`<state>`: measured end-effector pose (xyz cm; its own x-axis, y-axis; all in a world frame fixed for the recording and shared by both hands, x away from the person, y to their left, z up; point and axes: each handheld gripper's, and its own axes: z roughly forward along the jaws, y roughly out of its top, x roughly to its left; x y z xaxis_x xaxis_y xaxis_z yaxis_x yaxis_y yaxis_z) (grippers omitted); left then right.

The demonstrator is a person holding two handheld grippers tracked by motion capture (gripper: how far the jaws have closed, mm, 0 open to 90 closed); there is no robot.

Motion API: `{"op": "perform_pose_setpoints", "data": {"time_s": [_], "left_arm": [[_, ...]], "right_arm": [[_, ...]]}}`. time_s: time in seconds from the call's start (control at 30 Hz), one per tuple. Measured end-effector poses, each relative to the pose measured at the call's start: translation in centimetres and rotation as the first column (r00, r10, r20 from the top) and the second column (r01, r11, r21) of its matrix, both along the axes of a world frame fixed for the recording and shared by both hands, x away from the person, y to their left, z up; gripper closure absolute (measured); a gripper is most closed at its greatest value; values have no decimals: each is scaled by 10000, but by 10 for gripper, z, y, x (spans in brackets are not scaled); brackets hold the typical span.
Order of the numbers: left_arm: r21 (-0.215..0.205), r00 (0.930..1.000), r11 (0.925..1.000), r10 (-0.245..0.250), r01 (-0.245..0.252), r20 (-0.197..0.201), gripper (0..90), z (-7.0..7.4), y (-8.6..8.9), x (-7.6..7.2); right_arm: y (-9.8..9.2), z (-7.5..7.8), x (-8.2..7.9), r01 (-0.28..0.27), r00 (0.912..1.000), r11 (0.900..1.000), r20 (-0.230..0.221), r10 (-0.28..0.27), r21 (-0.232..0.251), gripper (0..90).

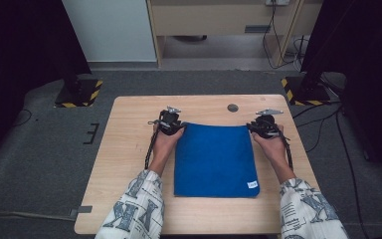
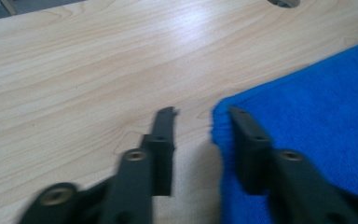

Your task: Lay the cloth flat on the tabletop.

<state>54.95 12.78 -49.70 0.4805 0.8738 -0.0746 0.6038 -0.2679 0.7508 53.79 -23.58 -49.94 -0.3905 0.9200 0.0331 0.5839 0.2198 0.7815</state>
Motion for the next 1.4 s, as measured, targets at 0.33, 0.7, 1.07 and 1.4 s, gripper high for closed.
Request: {"op": "perform_pose_setpoints", "data": {"time_s": [0.33,0.7,1.07,1.4], "left_arm": [[-235,9992,9997,125,-117,374,258,4,2,3],[156,9995,9993,327,-327,-6,206,12,15,0],[-167,9982,9982,577,-574,161,154,31,27,-14],[-259,9993,9996,149,-140,340,112,40,36,-33]], "right_arm": [[1,4,-1,152,9998,9997,110,-155,200,551],[4,10,-11,52,9999,10000,119,-52,43,530],[5,20,-31,-121,9993,9999,359,120,4,466],[16,19,-41,-535,9984,9984,214,531,170,307]]}}
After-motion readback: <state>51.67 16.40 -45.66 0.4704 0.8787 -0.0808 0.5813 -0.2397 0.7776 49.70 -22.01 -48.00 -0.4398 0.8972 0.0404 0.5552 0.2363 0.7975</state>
